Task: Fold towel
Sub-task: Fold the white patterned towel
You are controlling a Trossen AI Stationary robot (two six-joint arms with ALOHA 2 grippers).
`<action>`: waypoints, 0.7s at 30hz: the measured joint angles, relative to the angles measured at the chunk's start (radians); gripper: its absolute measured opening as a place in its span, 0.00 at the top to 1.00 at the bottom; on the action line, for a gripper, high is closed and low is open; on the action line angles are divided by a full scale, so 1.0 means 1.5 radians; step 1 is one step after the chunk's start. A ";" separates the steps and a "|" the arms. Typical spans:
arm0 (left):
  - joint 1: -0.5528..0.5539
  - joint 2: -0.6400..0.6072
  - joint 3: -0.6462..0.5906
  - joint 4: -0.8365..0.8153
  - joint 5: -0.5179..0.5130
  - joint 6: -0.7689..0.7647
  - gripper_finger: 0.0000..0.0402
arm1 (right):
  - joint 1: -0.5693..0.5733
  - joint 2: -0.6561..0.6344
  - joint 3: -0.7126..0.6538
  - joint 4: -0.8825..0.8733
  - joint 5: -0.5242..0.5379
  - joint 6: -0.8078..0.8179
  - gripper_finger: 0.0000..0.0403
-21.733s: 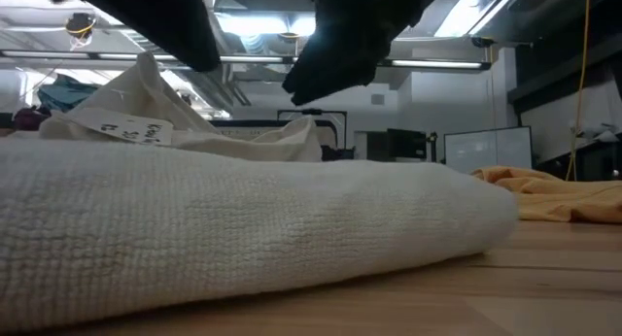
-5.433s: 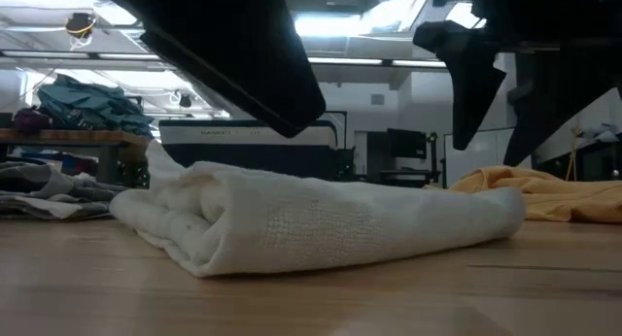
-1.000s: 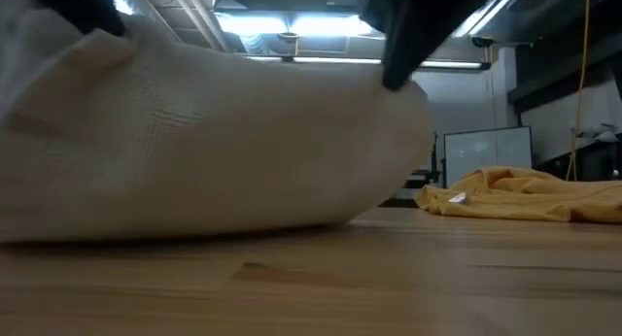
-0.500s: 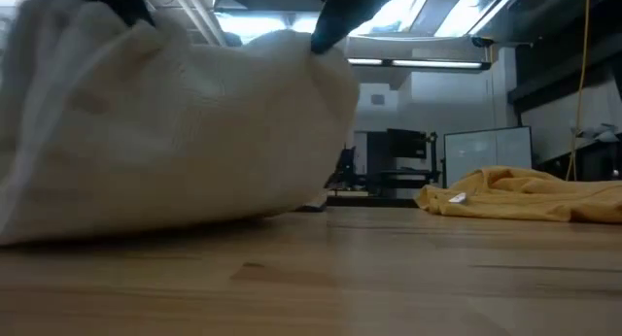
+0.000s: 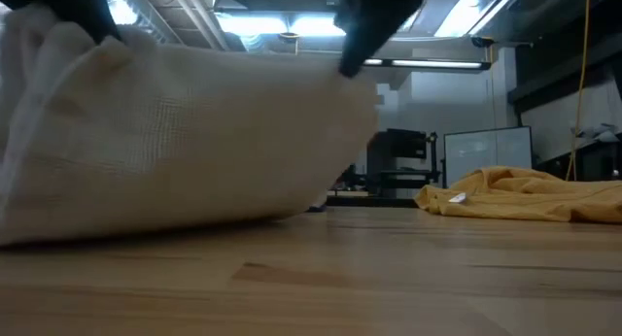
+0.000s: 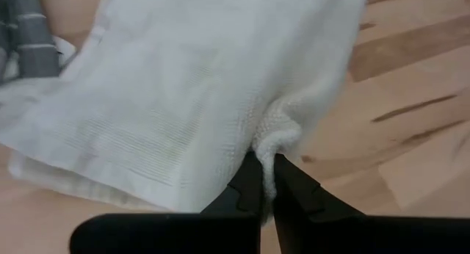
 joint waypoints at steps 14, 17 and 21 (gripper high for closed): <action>0.038 0.000 0.000 0.093 0.049 0.306 1.00 | 0.112 0.000 0.000 -0.084 -0.119 0.211 0.99; 0.025 -0.002 0.001 0.113 0.049 0.332 1.00 | 0.143 0.000 0.000 -0.055 -0.134 0.278 1.00; -0.001 -0.004 0.021 0.106 0.049 0.320 1.00 | 0.171 0.000 0.000 0.000 -0.152 0.348 1.00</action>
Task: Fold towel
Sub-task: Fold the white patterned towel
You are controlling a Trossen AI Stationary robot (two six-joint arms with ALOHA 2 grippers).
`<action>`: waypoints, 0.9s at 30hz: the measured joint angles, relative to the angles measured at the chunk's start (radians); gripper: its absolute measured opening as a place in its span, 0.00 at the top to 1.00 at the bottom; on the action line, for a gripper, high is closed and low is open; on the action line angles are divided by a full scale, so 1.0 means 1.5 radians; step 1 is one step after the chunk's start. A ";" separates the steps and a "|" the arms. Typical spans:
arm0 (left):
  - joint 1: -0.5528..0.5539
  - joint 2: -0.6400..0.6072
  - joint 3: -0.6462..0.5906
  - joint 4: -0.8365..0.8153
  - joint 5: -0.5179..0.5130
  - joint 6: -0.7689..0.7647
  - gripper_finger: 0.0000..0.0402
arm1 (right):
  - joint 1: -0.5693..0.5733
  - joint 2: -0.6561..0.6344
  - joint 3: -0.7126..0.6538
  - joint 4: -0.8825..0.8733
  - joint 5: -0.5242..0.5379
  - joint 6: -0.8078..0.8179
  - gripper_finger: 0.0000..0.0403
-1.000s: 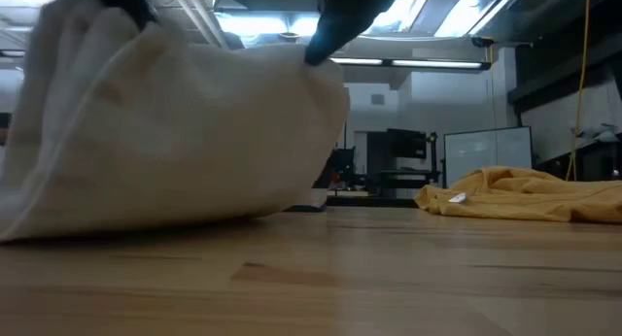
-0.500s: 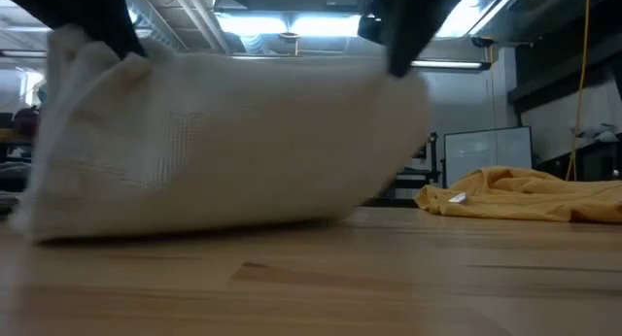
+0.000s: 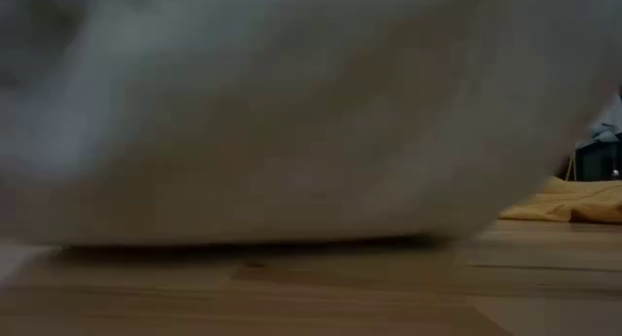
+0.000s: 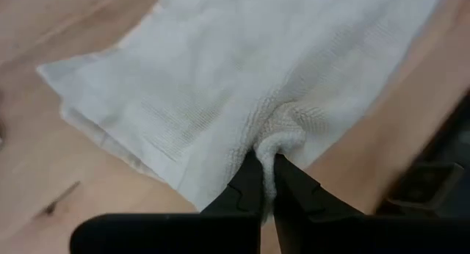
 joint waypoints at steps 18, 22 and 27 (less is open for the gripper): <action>-0.052 0.000 0.096 -0.205 0.001 -0.122 0.99 | -0.038 0.000 0.048 0.054 0.064 0.017 1.00; -0.050 0.000 0.097 -0.238 0.000 -0.168 0.99 | -0.056 0.000 0.048 0.046 0.097 0.017 1.00; -0.049 0.000 0.098 -0.256 -0.001 -0.207 0.99 | -0.076 0.000 0.048 0.036 0.114 0.012 1.00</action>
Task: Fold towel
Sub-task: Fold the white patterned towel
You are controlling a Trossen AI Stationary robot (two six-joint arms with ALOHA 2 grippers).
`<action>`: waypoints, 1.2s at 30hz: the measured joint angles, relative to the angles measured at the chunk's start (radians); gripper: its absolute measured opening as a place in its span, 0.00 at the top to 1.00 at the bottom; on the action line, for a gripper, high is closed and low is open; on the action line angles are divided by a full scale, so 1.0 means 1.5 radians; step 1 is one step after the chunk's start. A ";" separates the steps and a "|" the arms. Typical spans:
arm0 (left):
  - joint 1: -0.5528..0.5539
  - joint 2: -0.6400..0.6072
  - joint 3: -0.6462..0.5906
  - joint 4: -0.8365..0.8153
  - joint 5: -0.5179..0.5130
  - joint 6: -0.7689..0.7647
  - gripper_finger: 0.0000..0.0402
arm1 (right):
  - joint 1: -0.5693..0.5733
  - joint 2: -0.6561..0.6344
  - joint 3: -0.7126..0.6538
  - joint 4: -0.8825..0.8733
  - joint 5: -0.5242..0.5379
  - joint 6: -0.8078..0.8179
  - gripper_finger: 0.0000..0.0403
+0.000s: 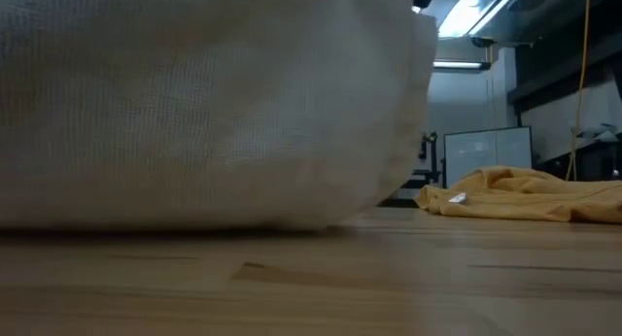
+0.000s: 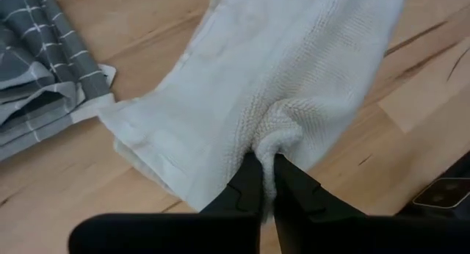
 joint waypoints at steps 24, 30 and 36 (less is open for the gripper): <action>0.045 0.000 -0.002 0.250 0.006 0.342 0.99 | 0.122 0.000 0.000 -0.038 -0.067 0.165 1.00; 0.025 0.000 -0.002 0.279 0.005 0.328 0.99 | 0.153 0.000 0.000 0.063 -0.059 0.221 1.00; 0.005 0.000 -0.002 0.244 0.000 0.263 0.99 | 0.134 0.000 0.000 0.067 -0.023 0.214 1.00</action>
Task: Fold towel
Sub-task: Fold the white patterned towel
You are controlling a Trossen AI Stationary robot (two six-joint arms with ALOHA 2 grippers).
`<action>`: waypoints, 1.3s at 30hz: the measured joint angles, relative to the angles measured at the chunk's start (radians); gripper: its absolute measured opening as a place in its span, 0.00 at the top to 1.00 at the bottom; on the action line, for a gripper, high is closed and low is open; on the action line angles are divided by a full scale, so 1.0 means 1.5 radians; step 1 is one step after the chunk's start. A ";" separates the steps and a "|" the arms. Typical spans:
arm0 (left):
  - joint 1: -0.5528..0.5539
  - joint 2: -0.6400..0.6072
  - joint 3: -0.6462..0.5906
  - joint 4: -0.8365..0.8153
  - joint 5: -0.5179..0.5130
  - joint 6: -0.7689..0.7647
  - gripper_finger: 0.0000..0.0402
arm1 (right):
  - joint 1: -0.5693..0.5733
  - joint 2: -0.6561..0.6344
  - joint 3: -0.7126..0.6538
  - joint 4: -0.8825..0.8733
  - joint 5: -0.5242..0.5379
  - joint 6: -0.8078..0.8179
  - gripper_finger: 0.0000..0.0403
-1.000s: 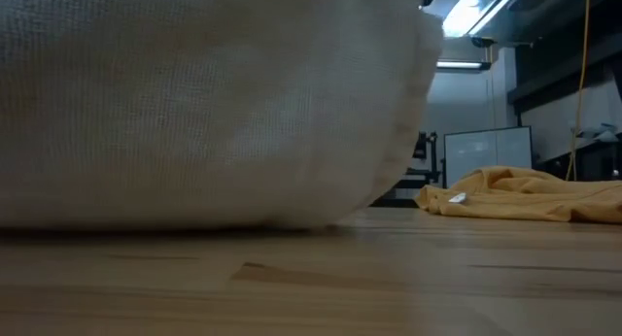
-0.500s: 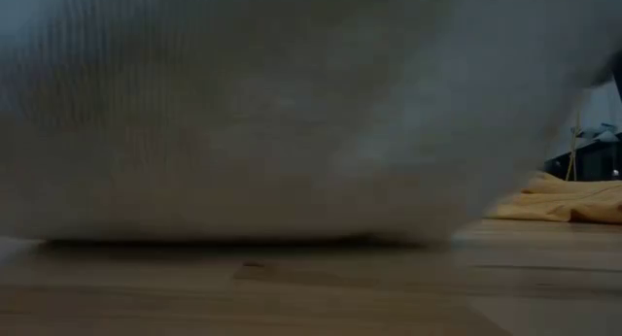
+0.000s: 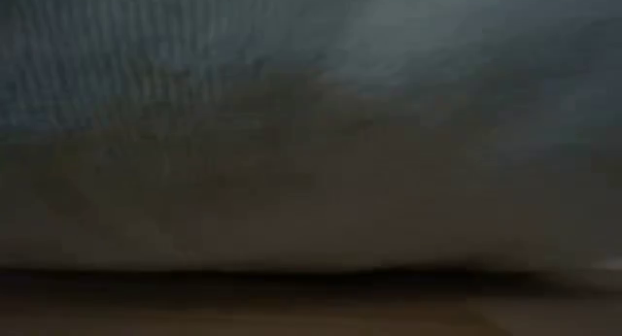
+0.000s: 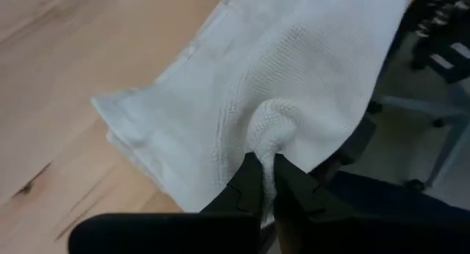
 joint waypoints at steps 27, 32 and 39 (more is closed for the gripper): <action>0.049 0.000 0.000 -0.264 -0.007 -0.206 0.99 | -0.069 0.000 0.000 -0.124 0.049 -0.035 1.00; 0.057 -0.005 0.000 -0.266 -0.002 -0.188 0.99 | -0.089 -0.001 0.000 -0.143 0.039 -0.053 1.00; 0.056 -0.048 0.002 -0.258 0.005 -0.155 0.99 | -0.108 -0.004 0.000 -0.134 -0.047 -0.091 1.00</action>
